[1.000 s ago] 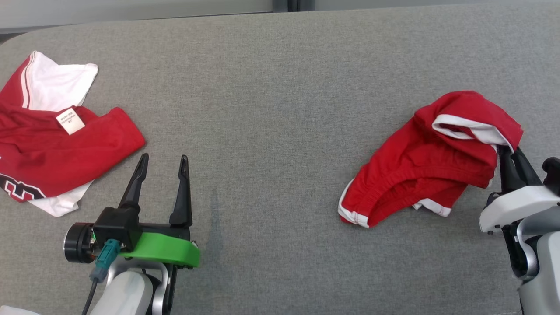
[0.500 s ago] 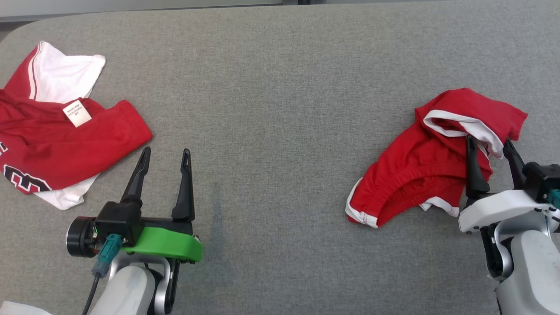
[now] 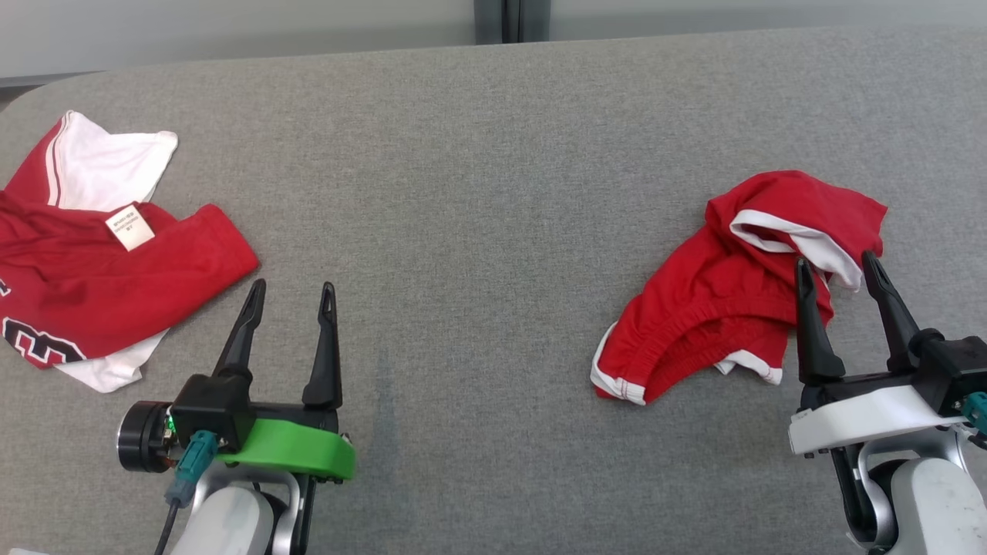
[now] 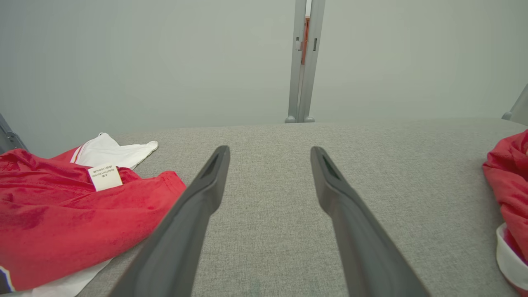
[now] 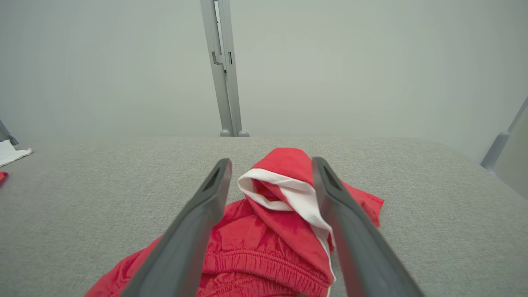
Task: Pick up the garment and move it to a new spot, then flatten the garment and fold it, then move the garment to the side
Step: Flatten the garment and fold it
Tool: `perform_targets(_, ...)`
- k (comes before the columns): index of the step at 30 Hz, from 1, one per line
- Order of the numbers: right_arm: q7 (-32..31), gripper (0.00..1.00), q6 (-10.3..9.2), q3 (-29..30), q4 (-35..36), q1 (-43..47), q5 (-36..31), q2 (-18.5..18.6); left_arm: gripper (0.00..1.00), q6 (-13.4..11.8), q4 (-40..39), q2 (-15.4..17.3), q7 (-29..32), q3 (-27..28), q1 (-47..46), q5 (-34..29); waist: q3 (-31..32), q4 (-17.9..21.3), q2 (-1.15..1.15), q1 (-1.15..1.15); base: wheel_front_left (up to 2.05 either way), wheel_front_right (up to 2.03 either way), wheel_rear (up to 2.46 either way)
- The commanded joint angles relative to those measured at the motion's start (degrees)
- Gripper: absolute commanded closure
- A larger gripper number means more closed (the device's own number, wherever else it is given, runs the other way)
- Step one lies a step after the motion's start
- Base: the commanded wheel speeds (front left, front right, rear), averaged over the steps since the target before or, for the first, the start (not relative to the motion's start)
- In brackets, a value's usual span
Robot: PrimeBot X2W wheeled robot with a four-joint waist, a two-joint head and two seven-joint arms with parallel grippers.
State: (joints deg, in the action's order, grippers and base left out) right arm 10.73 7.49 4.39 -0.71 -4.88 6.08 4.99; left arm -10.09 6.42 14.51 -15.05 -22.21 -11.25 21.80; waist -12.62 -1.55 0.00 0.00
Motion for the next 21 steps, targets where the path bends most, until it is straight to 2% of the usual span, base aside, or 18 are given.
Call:
perform_targets(1, -0.46, 0.0, 0.01, 0.11, 0.85, 0.97, 0.05, -0.08, 0.0, 0.2, -0.06, 0.34, -0.17, 0.11, 0.55, -0.22, 0.3, 0.17, 0.0, 0.0, 0.0, 0.0, 0.0)
perform_targets(16, -2.24, 0.0, 0.01, 0.66, 3.34, 2.23, 0.45, -0.82, 0.0, -0.2, -0.67, 0.49, -0.17, -0.52, 0.33, -0.36, 0.64, 0.28, 0.0, 0.0, 0.0, 0.0, 0.0)
perform_targets(21, -2.34, 0.0, 0.01, 0.67, 4.03, 2.4, 0.22, -0.95, 0.0, 1.56, -2.49, -0.58, 0.81, -3.05, -2.08, -0.96, -0.09, 0.23, 0.0, 0.0, 0.0, 0.0, 0.0)
